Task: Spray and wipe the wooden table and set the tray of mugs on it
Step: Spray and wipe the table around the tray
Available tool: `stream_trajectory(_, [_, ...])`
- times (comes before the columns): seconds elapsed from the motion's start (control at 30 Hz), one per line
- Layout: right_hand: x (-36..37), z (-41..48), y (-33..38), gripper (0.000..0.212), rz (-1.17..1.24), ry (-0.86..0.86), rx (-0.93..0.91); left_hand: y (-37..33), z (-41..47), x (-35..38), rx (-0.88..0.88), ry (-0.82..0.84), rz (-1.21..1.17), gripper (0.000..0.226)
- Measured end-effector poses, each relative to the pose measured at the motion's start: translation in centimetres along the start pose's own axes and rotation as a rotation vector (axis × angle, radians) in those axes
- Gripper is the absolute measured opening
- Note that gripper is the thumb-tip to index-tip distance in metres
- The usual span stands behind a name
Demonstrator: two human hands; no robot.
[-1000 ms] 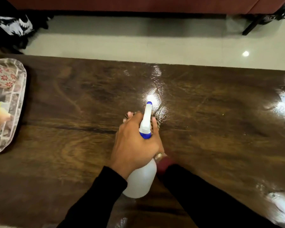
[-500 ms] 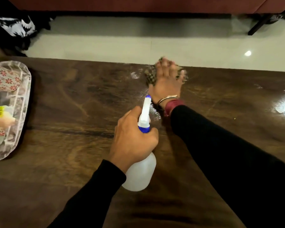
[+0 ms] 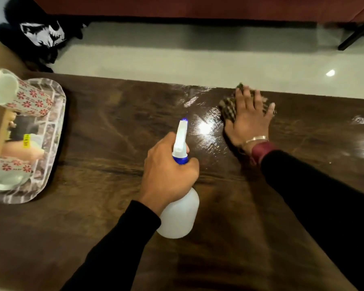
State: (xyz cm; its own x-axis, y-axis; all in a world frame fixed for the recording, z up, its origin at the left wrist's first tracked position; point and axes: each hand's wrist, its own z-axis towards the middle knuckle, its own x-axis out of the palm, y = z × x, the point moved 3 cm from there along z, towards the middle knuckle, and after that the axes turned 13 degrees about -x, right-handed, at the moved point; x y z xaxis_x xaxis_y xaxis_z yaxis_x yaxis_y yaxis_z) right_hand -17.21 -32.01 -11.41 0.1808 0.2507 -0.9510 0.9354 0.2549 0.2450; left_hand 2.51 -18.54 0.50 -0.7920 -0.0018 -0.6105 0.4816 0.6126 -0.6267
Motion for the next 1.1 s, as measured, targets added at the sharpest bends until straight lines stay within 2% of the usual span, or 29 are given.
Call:
stream_trajectory(0.07, [-0.1, 3.5, 3.0, 0.085, -0.018, 0.01, 0.001, 1.0, -0.6, -0.5, 0.003, -0.025, -0.023, 0.021])
stream_trajectory(0.17, [0.8, 5.2, 9.6, 0.086, -0.022, 0.014, -0.139, 2.1, -1.3, -1.3, 0.011, -0.02, -0.025, 0.022])
stream_trajectory(0.3, [3.6, -0.6, 16.8, 0.081, -0.084, 0.115, -0.508, 3.1, -2.1, -2.6, 0.024, -0.062, -0.051, 0.022])
stream_trajectory(0.37, [4.3, -4.6, 16.1, 0.079, -0.08, 0.118, -0.671, 3.4, -2.2, -3.6, 0.03, -0.078, -0.057, 0.035])
stream_trajectory(0.4, [4.3, -5.6, 14.8, 0.084, -0.079, 0.127, -0.697, 3.8, -2.1, -4.0, 0.021, -0.074, -0.061, 0.036])
stream_trajectory(0.43, [3.9, -5.6, 12.9, 0.091, -0.092, 0.129, -0.674, 4.3, -2.0, -4.3, 0.014, -0.071, -0.068, 0.029])
stream_trajectory(0.5, [2.9, -2.9, 9.7, 0.098, -0.131, 0.1, -0.501, 5.7, -2.0, -5.1, 0.003, -0.085, -0.092, 0.023])
stream_trajectory(0.6, [0.6, 4.0, 8.4, 0.088, -0.094, 0.065, -0.172, 7.1, -2.7, -5.4, 0.05, -0.12, -0.089, 0.031])
stream_trajectory(0.67, [0.6, 6.9, 11.3, 0.083, -0.051, 0.064, -0.105, 8.3, -3.7, -5.4, 0.056, -0.108, -0.067, 0.034])
stream_trajectory(0.73, [1.8, 7.0, 15.5, 0.082, -0.083, 0.059, -0.2, 9.2, -4.6, -5.4, 0.057, -0.109, -0.073, 0.032])
stream_trajectory(0.83, [4.4, 1.3, 20.5, 0.087, -0.124, 0.067, -0.516, 10.3, -6.1, -5.3, 0.131, -0.149, -0.054, 0.035])
stream_trajectory(0.93, [6.3, -6.6, 20.4, 0.089, -0.129, 0.109, -0.869, 11.2, -6.8, -5.5, 0.116, -0.116, -0.095, 0.031])
stream_trajectory(0.97, [6.3, -7.8, 19.1, 0.091, -0.15, 0.147, -0.936, 11.4, -7.1, -5.7, 0.127, -0.12, -0.085, 0.029])
stream_trajectory(1.03, [5.5, -6.6, 16.0, 0.097, -0.177, 0.15, -0.891, 12.3, -8.2, -5.9, 0.138, -0.106, -0.086, 0.024])
stream_trajectory(1.1, [3.9, -2.7, 13.6, 0.096, -0.142, 0.11, -0.632, 13.3, -9.5, -6.1, 0.121, -0.093, -0.073, 0.025])
